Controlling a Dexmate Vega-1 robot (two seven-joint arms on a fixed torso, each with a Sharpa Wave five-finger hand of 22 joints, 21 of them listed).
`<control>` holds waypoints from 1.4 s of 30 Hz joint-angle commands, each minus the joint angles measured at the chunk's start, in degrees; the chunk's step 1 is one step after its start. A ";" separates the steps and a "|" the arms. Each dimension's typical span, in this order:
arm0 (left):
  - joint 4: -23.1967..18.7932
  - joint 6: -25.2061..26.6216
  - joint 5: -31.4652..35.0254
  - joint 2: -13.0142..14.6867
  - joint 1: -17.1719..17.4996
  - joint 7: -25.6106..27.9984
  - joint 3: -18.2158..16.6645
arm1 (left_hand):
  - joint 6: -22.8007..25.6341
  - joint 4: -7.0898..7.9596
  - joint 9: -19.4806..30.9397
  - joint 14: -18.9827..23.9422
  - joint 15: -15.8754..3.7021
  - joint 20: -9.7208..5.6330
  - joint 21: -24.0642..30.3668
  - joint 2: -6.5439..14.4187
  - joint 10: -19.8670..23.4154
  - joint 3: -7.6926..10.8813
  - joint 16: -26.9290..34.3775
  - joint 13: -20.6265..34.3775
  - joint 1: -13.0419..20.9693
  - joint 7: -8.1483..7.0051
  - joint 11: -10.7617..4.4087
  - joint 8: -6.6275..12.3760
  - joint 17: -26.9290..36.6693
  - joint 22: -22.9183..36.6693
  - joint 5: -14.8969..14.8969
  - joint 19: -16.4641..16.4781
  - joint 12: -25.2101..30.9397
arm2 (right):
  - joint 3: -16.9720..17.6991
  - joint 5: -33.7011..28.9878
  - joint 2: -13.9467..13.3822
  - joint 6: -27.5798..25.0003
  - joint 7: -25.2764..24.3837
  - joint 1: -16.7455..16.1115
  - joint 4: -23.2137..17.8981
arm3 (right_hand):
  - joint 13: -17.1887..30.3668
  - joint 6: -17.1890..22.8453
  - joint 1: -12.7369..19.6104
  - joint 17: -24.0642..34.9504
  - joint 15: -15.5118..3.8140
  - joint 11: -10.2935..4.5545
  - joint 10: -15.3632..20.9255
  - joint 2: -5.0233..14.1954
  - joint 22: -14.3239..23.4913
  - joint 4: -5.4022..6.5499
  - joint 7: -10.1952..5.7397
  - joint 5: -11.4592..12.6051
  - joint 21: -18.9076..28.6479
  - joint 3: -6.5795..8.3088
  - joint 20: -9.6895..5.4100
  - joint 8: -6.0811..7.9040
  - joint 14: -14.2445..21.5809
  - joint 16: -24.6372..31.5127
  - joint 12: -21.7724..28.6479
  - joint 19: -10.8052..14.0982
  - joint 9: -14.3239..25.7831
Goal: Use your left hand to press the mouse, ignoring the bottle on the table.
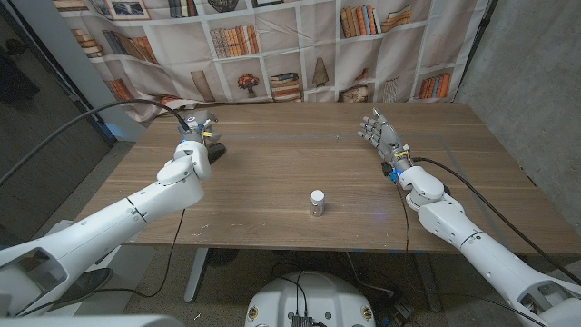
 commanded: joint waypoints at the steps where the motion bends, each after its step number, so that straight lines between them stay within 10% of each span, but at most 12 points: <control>1: 0.53 1.30 4.65 1.34 -2.71 -6.95 3.67 | 0.57 -0.02 0.27 0.17 -0.13 -2.39 0.98 -0.39 -0.25 0.90 -0.14 0.36 -0.11 -0.23 -0.11 -0.12 0.34 -0.12 0.45 -0.28 0.02 | 0.26 0.00 0.25 0.64 0.12 0.24 0.56 | 0.07 0.51 0.65 0.18 -0.11 -0.13 0.41 0.16 0.24 -0.32 -0.11 -0.21 -0.15 0.32 -0.02 0.31 0.56 -0.02 0.27 0.48 0.15; 42: 7.89 4.95 21.52 -1.90 -8.62 -23.88 12.79 | 3.44 -0.39 0.27 0.08 0.11 -2.43 7.31 -0.72 -0.46 7.36 -1.73 1.19 -3.24 -0.95 0.09 -0.43 0.45 -4.16 0.02 -3.11 -0.02 | -1.28 -0.13 1.39 -0.97 0.92 1.91 2.05 | 0.08 0.54 0.87 0.26 -0.10 -0.14 0.57 0.17 0.28 -0.51 -0.18 -0.35 -0.51 0.32 0.01 0.16 0.65 -0.18 0.13 0.75 0.17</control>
